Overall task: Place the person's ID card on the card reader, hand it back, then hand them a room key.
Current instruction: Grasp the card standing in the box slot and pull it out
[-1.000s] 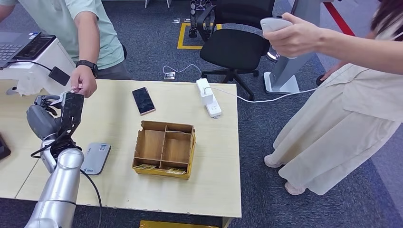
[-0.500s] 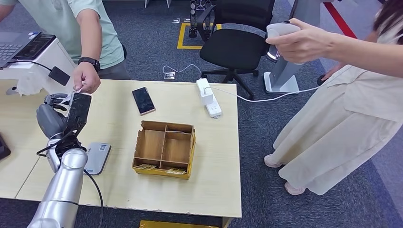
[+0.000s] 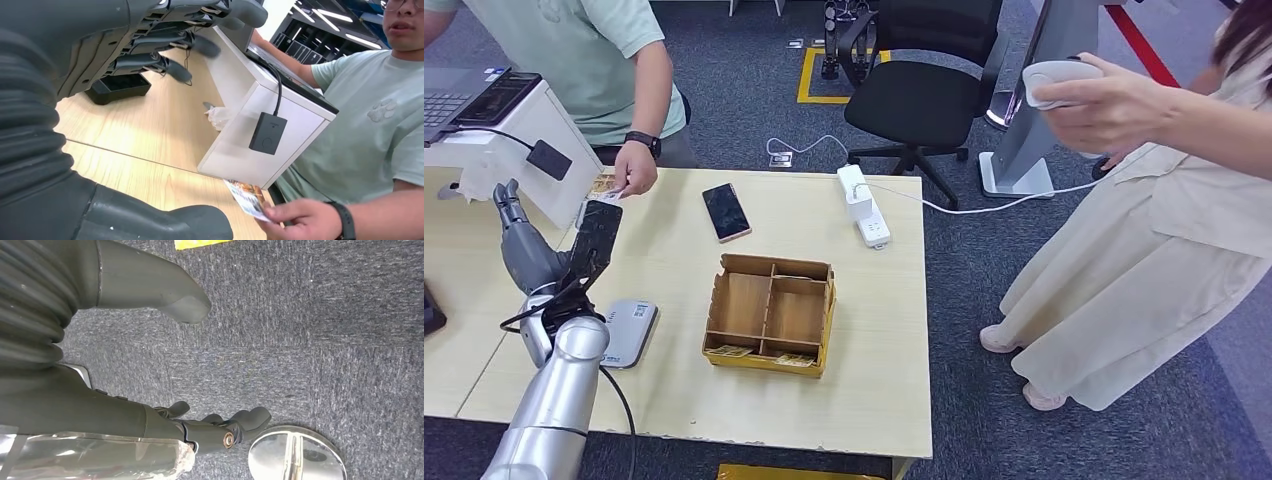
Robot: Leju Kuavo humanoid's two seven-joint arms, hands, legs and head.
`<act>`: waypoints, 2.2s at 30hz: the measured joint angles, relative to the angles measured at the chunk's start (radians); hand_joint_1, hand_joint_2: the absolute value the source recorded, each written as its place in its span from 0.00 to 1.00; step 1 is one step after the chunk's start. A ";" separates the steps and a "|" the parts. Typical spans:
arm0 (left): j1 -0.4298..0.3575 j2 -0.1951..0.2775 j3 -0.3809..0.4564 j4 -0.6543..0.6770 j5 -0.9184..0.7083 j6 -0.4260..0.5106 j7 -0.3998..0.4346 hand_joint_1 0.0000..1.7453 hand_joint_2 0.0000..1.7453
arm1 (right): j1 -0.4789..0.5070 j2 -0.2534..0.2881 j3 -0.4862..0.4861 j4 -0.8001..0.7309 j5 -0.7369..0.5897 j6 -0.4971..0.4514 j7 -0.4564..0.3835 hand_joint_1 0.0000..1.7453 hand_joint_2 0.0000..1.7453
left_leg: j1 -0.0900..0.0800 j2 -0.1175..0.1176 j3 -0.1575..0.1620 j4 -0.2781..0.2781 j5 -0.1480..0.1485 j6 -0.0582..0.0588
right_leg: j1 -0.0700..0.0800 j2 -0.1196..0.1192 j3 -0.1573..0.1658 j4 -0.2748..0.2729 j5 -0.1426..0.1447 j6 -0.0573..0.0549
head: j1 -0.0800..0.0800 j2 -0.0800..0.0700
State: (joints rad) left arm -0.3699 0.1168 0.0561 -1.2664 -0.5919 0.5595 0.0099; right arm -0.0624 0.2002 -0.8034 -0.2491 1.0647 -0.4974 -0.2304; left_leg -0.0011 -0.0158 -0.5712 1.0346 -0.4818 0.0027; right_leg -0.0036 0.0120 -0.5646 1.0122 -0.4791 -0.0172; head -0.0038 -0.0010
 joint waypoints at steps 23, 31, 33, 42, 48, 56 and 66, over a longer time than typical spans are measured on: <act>0.296 0.097 0.026 -0.258 -0.070 -0.072 -0.020 0.00 1.00 | 0.022 -0.004 -0.013 -0.002 -0.036 0.010 -0.016 0.00 1.00 | 0.000 0.000 -0.002 0.000 0.000 0.000 | 0.000 0.000 -0.001 0.000 0.000 0.000 | 0.000 0.000; 0.341 0.101 0.041 -0.304 -0.074 -0.077 -0.021 0.00 1.00 | 0.023 -0.004 -0.020 -0.006 -0.036 0.015 -0.019 0.00 1.00 | 0.000 0.000 -0.002 0.000 0.000 0.000 | 0.000 -0.001 -0.001 0.000 0.000 0.000 | 0.000 0.000; 0.345 0.102 0.043 -0.309 -0.078 -0.078 -0.021 0.00 1.00 | 0.024 -0.004 -0.021 -0.006 -0.036 0.015 -0.020 0.00 1.00 | 0.000 0.000 -0.002 0.000 0.000 0.000 | 0.000 -0.001 -0.001 0.000 0.000 0.000 | 0.000 0.000; 0.428 0.109 0.044 -0.384 -0.154 -0.172 -0.039 0.00 1.00 | 0.028 -0.004 -0.032 -0.015 -0.041 0.021 -0.024 0.00 1.00 | 0.000 0.000 -0.003 0.000 0.000 0.000 | 0.000 0.000 -0.002 0.000 -0.001 0.000 | 0.000 0.000; 0.477 0.128 0.034 -0.417 -0.256 -0.216 -0.049 0.00 1.00 | 0.029 -0.005 -0.044 -0.020 -0.035 0.033 -0.028 0.00 1.00 | 0.000 0.000 -0.003 0.000 0.000 0.000 | 0.000 0.000 -0.003 -0.001 0.000 0.000 | 0.000 0.000; 0.497 0.157 0.009 -0.423 -0.335 -0.235 -0.059 0.00 1.00 | 0.028 -0.008 -0.050 -0.021 -0.032 0.035 -0.035 0.00 1.00 | 0.000 0.000 -0.003 0.000 0.000 0.000 | 0.000 0.000 -0.003 -0.001 0.000 0.000 | -0.001 0.000; 0.457 0.165 -0.127 -0.422 -0.423 -0.256 -0.076 0.00 1.00 | 0.019 -0.010 -0.054 -0.025 -0.023 0.038 -0.043 0.00 1.00 | 0.000 0.000 -0.003 0.000 0.000 0.000 | 0.000 0.000 -0.003 -0.001 0.000 0.000 | 0.000 0.000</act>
State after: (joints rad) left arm 0.0869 0.2816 -0.0712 -1.6885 -1.0147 0.3036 -0.0659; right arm -0.0435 0.1900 -0.8573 -0.2740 1.0418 -0.4592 -0.2733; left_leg -0.0012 -0.0159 -0.5740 1.0344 -0.4822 0.0030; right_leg -0.0037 0.0116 -0.5675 1.0116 -0.4793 -0.0169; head -0.0037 -0.0010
